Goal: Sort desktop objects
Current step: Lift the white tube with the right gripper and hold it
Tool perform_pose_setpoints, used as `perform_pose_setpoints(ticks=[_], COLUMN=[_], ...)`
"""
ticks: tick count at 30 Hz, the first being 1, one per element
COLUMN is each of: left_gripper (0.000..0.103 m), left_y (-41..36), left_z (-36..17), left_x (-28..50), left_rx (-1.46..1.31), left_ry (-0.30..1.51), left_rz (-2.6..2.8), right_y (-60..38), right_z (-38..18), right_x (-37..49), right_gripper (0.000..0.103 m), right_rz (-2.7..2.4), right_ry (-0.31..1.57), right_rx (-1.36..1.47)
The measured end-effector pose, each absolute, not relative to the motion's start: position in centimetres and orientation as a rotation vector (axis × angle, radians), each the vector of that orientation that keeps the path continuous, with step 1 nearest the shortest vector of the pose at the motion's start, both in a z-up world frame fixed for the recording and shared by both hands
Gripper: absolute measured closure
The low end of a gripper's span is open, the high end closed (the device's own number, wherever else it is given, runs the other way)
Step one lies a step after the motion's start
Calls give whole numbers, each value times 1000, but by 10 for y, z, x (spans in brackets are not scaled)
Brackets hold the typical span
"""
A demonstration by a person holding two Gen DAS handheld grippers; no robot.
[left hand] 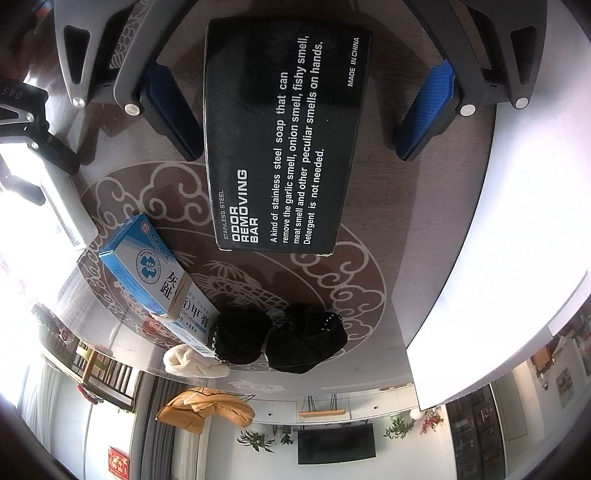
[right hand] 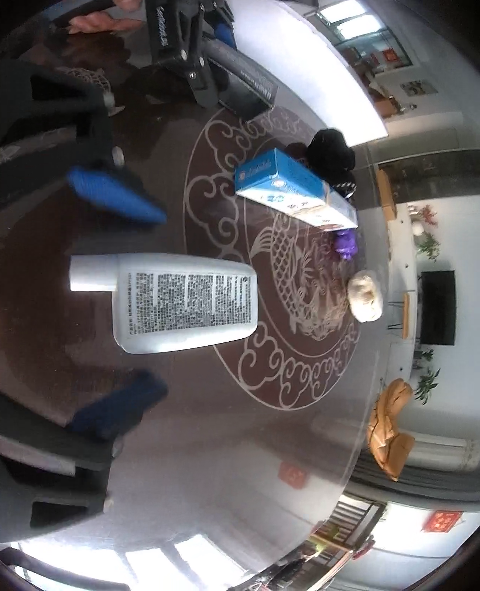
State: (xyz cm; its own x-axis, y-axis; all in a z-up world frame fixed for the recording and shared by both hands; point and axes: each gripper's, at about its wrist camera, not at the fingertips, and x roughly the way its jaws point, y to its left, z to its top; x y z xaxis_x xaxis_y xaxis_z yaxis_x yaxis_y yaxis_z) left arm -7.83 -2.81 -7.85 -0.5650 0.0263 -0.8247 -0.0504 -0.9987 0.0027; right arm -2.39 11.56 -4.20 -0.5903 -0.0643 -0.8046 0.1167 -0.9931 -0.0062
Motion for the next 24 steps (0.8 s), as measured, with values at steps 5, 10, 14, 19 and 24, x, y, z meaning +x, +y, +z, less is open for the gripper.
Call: perform_pose_setpoints(ticks=[5, 10, 14, 19, 24], left_gripper=[0, 0, 0, 0, 0], left_y=[-28, -28, -28, -28, -28], left_z=[-79, -79, -79, -79, -79], left_x=[-78, -78, -78, -78, -78], left_rx=[-1444, -1444, -1444, -1444, -1445], left_ry=[39, 39, 39, 39, 39], left_rz=[2741, 2741, 2741, 2741, 2741], right_y=[114, 114, 114, 114, 114], right_z=[-45, -46, -45, -45, -45], right_x=[-24, -24, -24, -24, -24], right_gripper=[0, 0, 0, 0, 0], right_rz=[-2701, -2704, -2704, -2704, -2704], right_ry=[99, 100, 100, 100, 100], right_rx=[1389, 1387, 1387, 1388, 1388])
